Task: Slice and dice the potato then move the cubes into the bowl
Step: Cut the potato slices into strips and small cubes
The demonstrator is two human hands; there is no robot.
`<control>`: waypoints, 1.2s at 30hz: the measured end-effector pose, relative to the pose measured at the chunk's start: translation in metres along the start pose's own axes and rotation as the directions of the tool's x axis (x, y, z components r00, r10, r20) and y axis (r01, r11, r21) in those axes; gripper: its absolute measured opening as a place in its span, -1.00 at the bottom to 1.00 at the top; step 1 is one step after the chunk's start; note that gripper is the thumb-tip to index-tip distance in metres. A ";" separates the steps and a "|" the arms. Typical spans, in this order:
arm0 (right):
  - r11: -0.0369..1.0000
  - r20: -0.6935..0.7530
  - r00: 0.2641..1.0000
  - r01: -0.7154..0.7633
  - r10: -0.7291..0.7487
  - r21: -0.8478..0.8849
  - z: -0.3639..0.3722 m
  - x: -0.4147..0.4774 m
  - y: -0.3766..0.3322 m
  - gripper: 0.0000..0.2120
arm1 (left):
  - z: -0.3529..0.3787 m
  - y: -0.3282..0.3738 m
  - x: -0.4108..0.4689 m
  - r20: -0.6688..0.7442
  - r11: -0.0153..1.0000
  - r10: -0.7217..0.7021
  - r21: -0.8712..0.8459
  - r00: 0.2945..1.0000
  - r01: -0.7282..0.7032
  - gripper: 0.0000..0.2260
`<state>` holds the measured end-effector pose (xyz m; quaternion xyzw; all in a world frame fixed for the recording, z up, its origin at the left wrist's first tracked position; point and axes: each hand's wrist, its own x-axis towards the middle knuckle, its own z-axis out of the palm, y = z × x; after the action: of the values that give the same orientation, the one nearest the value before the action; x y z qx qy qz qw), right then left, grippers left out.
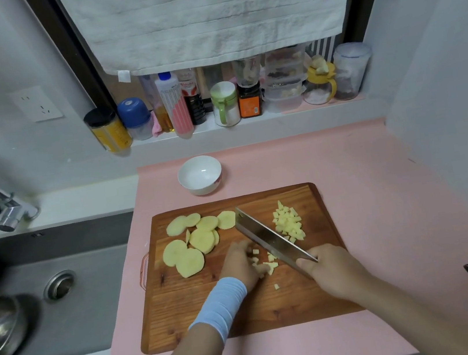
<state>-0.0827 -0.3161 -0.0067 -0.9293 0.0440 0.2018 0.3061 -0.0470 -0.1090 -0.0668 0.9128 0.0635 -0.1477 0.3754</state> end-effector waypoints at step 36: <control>0.991 0.023 0.991 -0.132 0.132 0.022 0.003 0.028 -0.010 -0.66 | -0.053 -0.004 0.107 -0.123 0.688 0.223 0.722 0.967 -0.066 -0.60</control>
<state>-0.0559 -0.3050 -0.0152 -0.9185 0.1044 0.2310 0.3034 0.0649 -0.0686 -0.0676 0.9987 -0.0335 -0.0374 -0.0049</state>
